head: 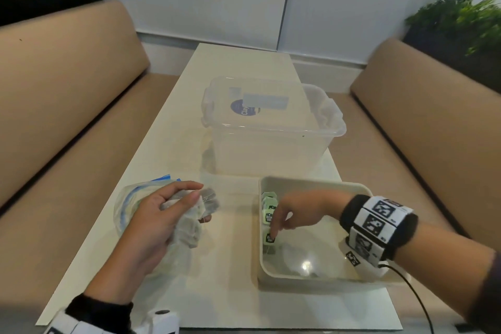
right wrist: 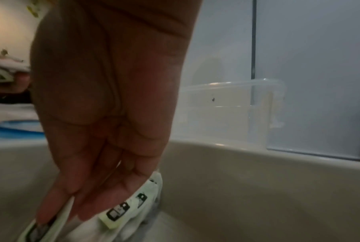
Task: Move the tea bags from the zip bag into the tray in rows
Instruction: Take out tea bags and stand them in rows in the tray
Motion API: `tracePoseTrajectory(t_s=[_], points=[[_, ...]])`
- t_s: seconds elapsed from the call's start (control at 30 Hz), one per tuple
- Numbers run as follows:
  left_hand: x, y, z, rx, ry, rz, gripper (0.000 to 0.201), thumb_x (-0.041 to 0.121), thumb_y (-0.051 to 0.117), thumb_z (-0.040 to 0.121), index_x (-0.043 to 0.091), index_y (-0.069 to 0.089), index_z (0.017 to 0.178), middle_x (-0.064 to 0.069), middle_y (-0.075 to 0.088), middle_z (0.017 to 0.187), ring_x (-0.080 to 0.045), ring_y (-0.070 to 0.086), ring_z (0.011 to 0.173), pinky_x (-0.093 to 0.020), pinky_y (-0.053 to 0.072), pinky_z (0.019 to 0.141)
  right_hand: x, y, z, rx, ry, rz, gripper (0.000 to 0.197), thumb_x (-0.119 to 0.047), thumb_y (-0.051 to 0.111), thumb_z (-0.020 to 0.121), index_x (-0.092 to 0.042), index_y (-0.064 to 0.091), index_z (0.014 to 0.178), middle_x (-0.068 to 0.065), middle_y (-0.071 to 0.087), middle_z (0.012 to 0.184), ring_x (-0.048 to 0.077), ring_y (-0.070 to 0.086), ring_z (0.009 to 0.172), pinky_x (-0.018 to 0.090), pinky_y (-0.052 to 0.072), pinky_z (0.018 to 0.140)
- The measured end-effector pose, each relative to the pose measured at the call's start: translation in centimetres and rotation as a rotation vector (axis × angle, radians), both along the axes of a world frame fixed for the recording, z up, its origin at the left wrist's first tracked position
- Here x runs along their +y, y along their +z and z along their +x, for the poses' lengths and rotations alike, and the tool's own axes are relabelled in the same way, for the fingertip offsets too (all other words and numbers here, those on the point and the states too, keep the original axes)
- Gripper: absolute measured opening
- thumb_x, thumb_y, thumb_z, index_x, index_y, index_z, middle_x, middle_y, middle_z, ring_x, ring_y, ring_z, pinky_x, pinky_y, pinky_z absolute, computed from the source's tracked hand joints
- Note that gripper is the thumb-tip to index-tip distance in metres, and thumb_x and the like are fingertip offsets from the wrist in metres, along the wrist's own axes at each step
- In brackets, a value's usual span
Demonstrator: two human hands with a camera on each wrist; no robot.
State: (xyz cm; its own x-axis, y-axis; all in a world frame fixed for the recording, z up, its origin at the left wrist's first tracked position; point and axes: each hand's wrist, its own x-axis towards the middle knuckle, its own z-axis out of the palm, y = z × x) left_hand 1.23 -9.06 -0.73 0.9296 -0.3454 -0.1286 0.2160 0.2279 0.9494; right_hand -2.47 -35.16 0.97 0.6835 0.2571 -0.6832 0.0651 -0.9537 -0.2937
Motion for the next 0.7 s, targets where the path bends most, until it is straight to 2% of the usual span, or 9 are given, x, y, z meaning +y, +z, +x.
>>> tracePoseTrajectory(t_s=[0.13, 0.3, 0.37, 0.43, 0.53, 0.63, 0.7], points=[[0.1, -0.3, -0.1, 0.005, 0.007, 0.012, 0.013, 0.012, 0.065, 0.077, 0.01, 0.07, 0.09, 0.0, 0.072, 0.08, -0.029, 0.07, 0.062, -0.027, 0.055, 0.053, 0.4, -1.4, 0.9, 0.004, 0.018, -0.095, 0.04, -0.002, 0.042, 0.091, -0.018, 0.066, 0.119, 0.008, 0.064, 0.12, 0.026, 0.058, 0.109, 0.038, 0.043, 0.101], [0.1, -0.5, -0.1, 0.006, -0.009, 0.011, 0.015, 0.014, 0.068, 0.074, 0.013, 0.072, 0.088, -0.004, 0.073, 0.084, -0.032, 0.07, 0.065, -0.029, 0.057, 0.058, 0.8, -1.5, 1.4, -0.033, 0.052, -0.175, 0.045, 0.0, 0.039, 0.09, -0.015, 0.061, 0.125, 0.006, 0.059, 0.128, 0.026, 0.054, 0.115, 0.034, 0.041, 0.102], [0.0, -0.5, -0.1, 0.015, -0.038, 0.012, 0.015, 0.011, 0.071, 0.075, 0.014, 0.073, 0.089, -0.005, 0.073, 0.084, -0.032, 0.07, 0.067, -0.03, 0.057, 0.06, 0.9, -1.5, 1.5, -0.039, 0.069, -0.2, 0.047, 0.001, 0.039, 0.089, -0.017, 0.059, 0.127, 0.006, 0.058, 0.13, 0.026, 0.053, 0.116, 0.033, 0.041, 0.102], [-0.2, -0.5, -0.2, 0.033, -0.079, 0.015, 0.022, 0.006, 0.073, 0.07, 0.014, 0.073, 0.091, -0.006, 0.074, 0.086, -0.033, 0.071, 0.069, -0.03, 0.057, 0.062, 0.8, -1.5, 1.5, -0.042, 0.082, -0.209, 0.049, 0.001, 0.039, 0.088, -0.019, 0.058, 0.128, 0.005, 0.057, 0.131, 0.026, 0.052, 0.117, 0.032, 0.041, 0.102], [-0.6, -0.3, -0.5, 0.067, -0.115, 0.011, 0.031, 0.01, 0.064, 0.064, 0.016, 0.073, 0.093, -0.008, 0.074, 0.089, -0.036, 0.07, 0.071, -0.028, 0.055, 0.061, 0.8, -1.4, 1.4, -0.062, 0.094, -0.211, 0.046, -0.001, 0.041, 0.089, -0.018, 0.058, 0.129, 0.006, 0.057, 0.131, 0.026, 0.052, 0.118, 0.03, 0.039, 0.099], [-1.2, 0.1, -0.9, 0.075, -0.122, -0.003, 0.028, -0.001, 0.066, 0.076, 0.016, 0.071, 0.098, -0.007, 0.074, 0.087, -0.036, 0.07, 0.07, -0.023, 0.052, 0.053, 0.8, -1.6, 1.4, -0.077, 0.089, -0.212, 0.043, -0.004, 0.045, 0.09, -0.016, 0.057, 0.13, 0.006, 0.057, 0.13, 0.026, 0.052, 0.118, 0.03, 0.039, 0.099], [-1.5, 0.4, -1.3, 0.084, -0.118, -0.023, 0.028, -0.003, 0.057, 0.085, 0.015, 0.069, 0.103, -0.005, 0.074, 0.085, -0.034, 0.071, 0.07, -0.022, 0.049, 0.049, 1.0, -1.6, 1.2, -0.081, 0.082, -0.212, 0.042, -0.008, 0.048, 0.09, -0.014, 0.056, 0.13, 0.007, 0.057, 0.13, 0.026, 0.052, 0.118, 0.031, 0.04, 0.099]])
